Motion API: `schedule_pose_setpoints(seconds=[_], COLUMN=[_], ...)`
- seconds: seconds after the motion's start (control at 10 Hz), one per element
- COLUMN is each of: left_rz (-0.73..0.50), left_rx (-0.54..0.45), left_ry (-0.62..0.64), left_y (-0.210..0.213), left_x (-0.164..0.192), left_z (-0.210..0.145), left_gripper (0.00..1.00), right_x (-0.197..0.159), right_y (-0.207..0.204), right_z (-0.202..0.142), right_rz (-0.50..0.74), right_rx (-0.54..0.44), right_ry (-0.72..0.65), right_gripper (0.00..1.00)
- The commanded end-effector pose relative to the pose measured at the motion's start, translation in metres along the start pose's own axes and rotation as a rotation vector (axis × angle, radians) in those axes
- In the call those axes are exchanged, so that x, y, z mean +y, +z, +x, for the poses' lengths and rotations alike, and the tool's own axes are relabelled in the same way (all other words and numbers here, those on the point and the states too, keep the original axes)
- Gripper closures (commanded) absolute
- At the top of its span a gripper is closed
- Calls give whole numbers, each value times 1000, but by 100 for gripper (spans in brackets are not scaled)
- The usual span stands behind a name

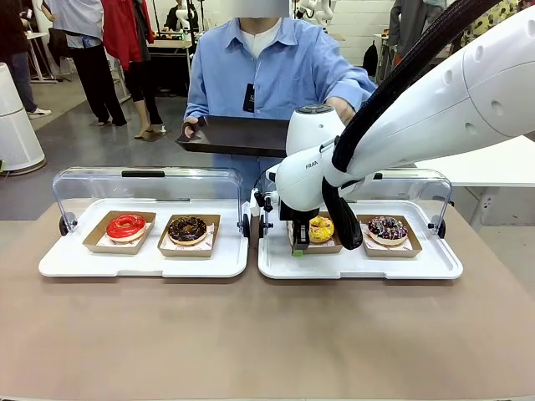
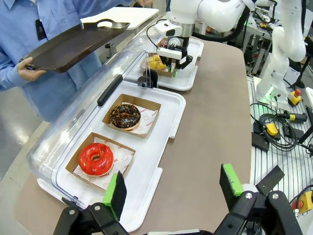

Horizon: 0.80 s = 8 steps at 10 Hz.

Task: Provide the desired donut to the person.
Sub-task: Pick up and lift the Paper togo box containing the Donut pointed at by the person.

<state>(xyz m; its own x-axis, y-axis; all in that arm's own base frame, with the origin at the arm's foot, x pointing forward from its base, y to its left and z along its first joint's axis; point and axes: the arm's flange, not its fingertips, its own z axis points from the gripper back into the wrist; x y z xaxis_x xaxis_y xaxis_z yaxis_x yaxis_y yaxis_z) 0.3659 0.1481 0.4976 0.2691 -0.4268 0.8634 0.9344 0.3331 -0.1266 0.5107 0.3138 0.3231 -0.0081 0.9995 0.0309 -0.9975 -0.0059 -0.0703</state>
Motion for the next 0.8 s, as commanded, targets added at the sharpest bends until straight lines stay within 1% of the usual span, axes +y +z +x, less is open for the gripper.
schedule_pose_setpoints(seconds=[0.0,0.3,0.4,0.6,0.7], left_rz=[3,3,3,3,3], left_rx=[-25,-25,-25,-25,-25], left_ry=[-13,-13,-13,-13,-13], left_y=[1,1,1,1,1], left_x=[1,1,1,1,1], left_z=[0,0,0,0,0], left_gripper=[0,0,0,0,0], right_x=[2,5,8,23,35], right_y=[-6,1,10,44,72], right_z=[-3,-3,-1,3,6], right_rz=[-16,1,31,114,163], right_rx=[10,23,42,40,52], right_ry=[20,-24,-31,-41,-41], right_gripper=[100,100,100,100,100])
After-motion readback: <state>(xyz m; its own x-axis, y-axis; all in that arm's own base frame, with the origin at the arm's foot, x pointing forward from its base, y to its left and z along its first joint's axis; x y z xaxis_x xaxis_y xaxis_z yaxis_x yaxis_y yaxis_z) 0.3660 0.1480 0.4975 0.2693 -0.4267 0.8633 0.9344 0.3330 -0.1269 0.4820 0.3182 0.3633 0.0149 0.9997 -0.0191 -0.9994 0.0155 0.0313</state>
